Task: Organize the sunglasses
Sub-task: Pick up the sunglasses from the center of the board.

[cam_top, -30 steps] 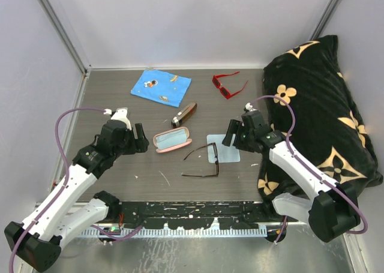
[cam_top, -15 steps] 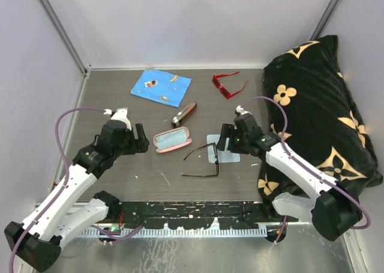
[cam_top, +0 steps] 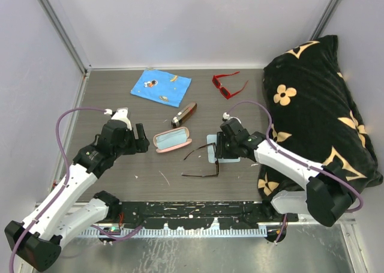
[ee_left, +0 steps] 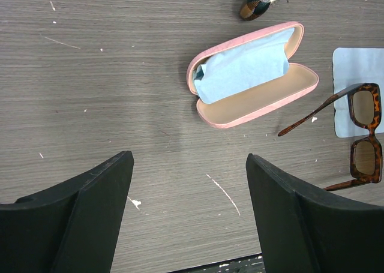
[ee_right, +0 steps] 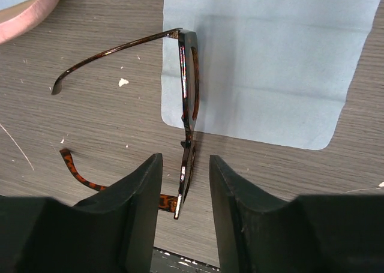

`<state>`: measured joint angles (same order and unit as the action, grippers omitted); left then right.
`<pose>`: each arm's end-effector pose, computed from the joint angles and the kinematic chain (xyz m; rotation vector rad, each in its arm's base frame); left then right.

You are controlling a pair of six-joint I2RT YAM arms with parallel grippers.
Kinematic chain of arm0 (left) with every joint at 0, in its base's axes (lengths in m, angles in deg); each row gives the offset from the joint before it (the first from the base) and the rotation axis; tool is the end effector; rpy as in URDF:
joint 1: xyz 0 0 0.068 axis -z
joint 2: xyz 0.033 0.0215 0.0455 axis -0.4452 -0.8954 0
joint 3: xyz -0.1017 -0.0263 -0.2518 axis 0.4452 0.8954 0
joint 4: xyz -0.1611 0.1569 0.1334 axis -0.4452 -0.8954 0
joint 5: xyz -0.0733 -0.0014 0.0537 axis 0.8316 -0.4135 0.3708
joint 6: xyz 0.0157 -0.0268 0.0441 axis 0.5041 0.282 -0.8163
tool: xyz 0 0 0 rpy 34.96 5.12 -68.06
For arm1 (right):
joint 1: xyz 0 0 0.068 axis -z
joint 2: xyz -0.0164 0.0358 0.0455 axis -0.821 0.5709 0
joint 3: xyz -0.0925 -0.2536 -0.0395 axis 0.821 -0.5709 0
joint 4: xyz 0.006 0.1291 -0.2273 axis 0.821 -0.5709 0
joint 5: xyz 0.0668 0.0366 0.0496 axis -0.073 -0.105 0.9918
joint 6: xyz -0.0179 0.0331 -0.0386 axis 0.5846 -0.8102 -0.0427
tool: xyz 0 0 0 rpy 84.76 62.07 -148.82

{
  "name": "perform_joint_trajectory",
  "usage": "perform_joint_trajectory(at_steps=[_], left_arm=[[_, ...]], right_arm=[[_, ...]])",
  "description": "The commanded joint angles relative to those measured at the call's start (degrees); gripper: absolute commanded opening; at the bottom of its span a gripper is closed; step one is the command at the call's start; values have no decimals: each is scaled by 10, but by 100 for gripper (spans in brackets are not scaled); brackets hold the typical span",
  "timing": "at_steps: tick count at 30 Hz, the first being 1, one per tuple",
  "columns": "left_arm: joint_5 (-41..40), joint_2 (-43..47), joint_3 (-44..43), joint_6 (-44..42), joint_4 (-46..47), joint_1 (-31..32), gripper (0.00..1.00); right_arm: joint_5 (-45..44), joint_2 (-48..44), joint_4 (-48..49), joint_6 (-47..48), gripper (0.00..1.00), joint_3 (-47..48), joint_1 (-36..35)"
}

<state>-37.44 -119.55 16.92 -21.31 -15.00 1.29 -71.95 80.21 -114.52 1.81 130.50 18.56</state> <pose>0.1541 -0.0747 0.2877 -0.0794 2.2745 -0.3372 0.1943 0.1432 0.2112 -0.0741 2.6206 0.4171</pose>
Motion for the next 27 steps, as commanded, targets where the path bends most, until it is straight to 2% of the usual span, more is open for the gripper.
perform_joint_trajectory(at_steps=[1,27], left_arm=[[2,4,-15,-10,20,-2,78],[18,21,-9,-12,24,-2,77]], right_arm=[[-17,10,9,5,41,27,-8],[-105,109,-32,2,25,72,-69]])
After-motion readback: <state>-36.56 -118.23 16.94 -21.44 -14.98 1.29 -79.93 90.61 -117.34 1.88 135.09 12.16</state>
